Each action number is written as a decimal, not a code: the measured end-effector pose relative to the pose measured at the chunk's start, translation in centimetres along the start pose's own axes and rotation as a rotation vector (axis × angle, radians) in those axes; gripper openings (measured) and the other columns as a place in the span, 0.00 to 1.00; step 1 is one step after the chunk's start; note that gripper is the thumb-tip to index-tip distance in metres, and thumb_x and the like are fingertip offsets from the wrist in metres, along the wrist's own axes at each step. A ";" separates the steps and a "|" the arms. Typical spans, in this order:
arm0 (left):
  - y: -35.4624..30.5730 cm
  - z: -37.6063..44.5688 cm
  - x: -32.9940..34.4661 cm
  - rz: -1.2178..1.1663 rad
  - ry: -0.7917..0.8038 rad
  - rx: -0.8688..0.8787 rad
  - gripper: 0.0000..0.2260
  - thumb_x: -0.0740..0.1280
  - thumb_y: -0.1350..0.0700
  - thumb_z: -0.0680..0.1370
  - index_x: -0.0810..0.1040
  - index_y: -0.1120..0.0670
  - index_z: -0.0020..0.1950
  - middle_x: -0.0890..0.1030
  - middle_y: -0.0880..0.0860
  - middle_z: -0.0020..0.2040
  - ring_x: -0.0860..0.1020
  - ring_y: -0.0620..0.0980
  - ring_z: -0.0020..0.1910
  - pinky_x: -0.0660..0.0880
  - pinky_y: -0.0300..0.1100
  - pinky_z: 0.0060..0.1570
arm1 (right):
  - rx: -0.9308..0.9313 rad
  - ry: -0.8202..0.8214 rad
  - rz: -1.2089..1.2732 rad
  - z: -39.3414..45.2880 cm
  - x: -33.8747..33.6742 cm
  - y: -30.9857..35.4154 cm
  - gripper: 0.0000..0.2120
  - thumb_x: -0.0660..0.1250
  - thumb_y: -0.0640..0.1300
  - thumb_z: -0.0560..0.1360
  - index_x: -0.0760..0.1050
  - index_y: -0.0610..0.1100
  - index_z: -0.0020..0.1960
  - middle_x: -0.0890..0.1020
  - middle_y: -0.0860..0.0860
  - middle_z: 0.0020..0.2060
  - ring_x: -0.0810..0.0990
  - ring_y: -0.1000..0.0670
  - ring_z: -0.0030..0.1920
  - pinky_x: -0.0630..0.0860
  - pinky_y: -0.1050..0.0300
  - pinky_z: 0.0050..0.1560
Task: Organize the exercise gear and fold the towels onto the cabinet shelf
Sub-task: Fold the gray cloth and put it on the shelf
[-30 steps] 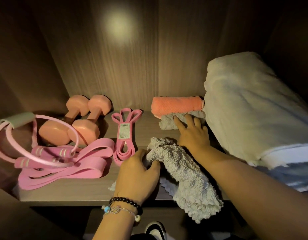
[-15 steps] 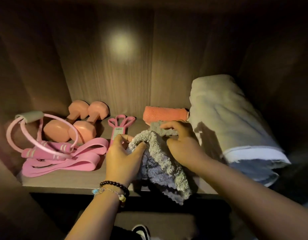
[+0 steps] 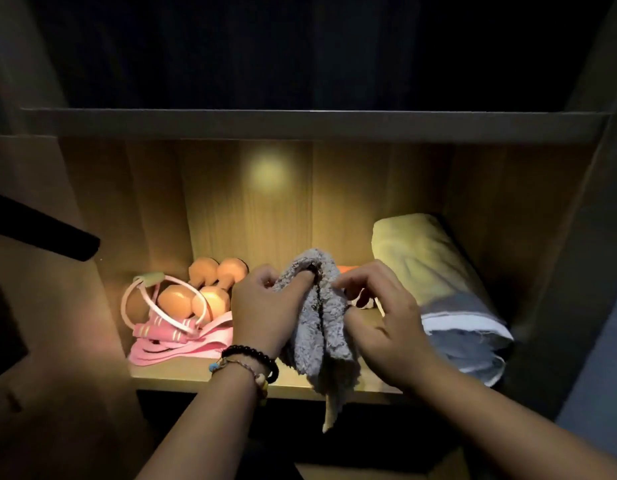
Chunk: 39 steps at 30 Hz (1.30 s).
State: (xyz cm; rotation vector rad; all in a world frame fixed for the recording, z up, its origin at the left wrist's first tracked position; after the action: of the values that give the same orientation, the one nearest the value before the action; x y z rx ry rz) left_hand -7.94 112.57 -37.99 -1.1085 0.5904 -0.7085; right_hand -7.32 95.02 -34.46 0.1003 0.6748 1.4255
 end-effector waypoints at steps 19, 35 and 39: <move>-0.2 -3.1 0.7 -0.482 0.284 -0.415 0.29 0.76 0.61 0.59 0.78 0.63 0.60 0.83 0.64 0.51 0.83 0.60 0.45 0.80 0.49 0.44 | 0.625 -0.209 0.173 -3.5 -7.6 -6.0 0.15 0.68 0.40 0.70 0.65 0.44 0.29 0.65 0.50 0.26 0.63 0.53 0.30 0.61 0.56 0.33; 1.5 -7.3 4.3 -0.900 0.413 -0.484 0.24 0.70 0.66 0.69 0.73 0.64 0.65 0.81 0.64 0.54 0.82 0.59 0.49 0.82 0.50 0.40 | 0.811 0.022 0.268 -12.0 -2.6 -7.4 0.15 0.74 0.38 0.67 0.78 0.51 0.51 0.80 0.53 0.50 0.78 0.55 0.50 0.74 0.69 0.46; 1.9 -9.3 5.0 -0.866 0.451 -0.535 0.28 0.72 0.67 0.66 0.73 0.63 0.66 0.80 0.67 0.56 0.82 0.59 0.44 0.81 0.48 0.37 | 0.703 0.093 0.364 -12.6 0.2 -4.1 0.17 0.73 0.44 0.65 0.78 0.55 0.54 0.81 0.56 0.52 0.79 0.58 0.54 0.75 0.63 0.55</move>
State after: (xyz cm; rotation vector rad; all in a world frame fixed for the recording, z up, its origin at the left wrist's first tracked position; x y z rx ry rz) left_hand -11.15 103.81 -43.36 -1.7455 0.6942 -1.6421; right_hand -9.83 90.34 -46.64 0.7413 1.2612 1.4799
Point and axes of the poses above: each hand's wrist, its own z-axis towards the middle knuckle, its own x-axis out of the palm, y = z × x, the point moved 9 cm from there along z, towards the middle knuckle
